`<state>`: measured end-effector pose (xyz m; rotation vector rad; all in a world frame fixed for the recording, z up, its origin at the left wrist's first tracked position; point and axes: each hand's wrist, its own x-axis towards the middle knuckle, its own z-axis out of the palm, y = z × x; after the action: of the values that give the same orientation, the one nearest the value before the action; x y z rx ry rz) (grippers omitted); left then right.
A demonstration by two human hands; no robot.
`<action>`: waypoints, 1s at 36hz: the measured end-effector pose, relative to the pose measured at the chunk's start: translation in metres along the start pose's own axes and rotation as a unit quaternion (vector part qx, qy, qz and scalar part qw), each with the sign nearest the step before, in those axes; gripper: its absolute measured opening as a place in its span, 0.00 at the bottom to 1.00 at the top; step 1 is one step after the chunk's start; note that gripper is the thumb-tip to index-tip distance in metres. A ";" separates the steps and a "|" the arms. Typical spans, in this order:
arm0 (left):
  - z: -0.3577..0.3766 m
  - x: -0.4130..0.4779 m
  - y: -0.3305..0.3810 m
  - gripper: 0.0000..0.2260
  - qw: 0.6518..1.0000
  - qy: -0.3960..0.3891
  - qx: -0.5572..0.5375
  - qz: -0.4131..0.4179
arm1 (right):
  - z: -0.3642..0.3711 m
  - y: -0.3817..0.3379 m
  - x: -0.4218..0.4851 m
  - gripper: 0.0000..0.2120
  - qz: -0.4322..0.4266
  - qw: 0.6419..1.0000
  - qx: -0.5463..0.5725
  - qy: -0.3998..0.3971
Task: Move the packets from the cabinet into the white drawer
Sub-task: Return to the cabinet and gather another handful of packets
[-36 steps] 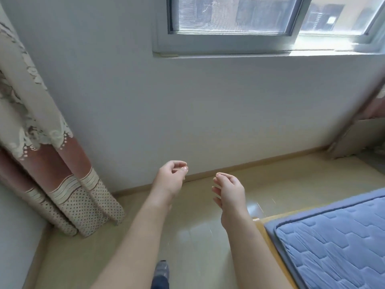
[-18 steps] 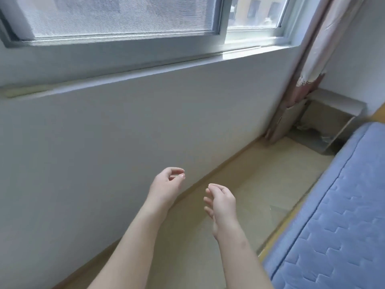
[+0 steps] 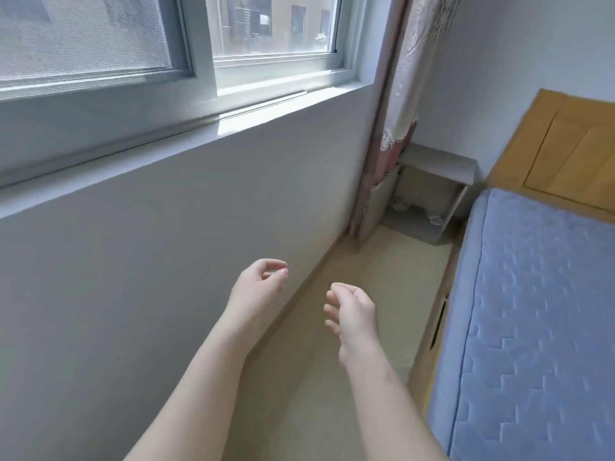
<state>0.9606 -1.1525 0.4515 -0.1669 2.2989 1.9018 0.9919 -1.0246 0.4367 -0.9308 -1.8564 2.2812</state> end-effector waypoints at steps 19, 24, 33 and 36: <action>0.202 0.363 0.099 0.06 0.981 -0.191 0.044 0.003 | -0.014 -0.132 0.338 0.05 0.018 0.982 0.071 0.174; 0.277 0.425 0.111 0.05 0.968 -0.237 0.081 -0.002 | -0.049 -0.153 0.415 0.06 0.034 0.967 0.124 0.219; 0.431 0.560 0.154 0.06 0.972 -0.220 0.082 0.003 | -0.132 -0.243 0.596 0.08 0.015 0.971 0.122 0.206; 0.480 0.596 0.174 0.06 0.974 -0.213 0.071 -0.002 | -0.161 -0.280 0.652 0.09 0.004 0.971 0.116 0.210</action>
<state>0.3662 -0.6412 0.4190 0.2323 2.1215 1.5718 0.4472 -0.5439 0.4067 -1.2604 -1.3830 2.0405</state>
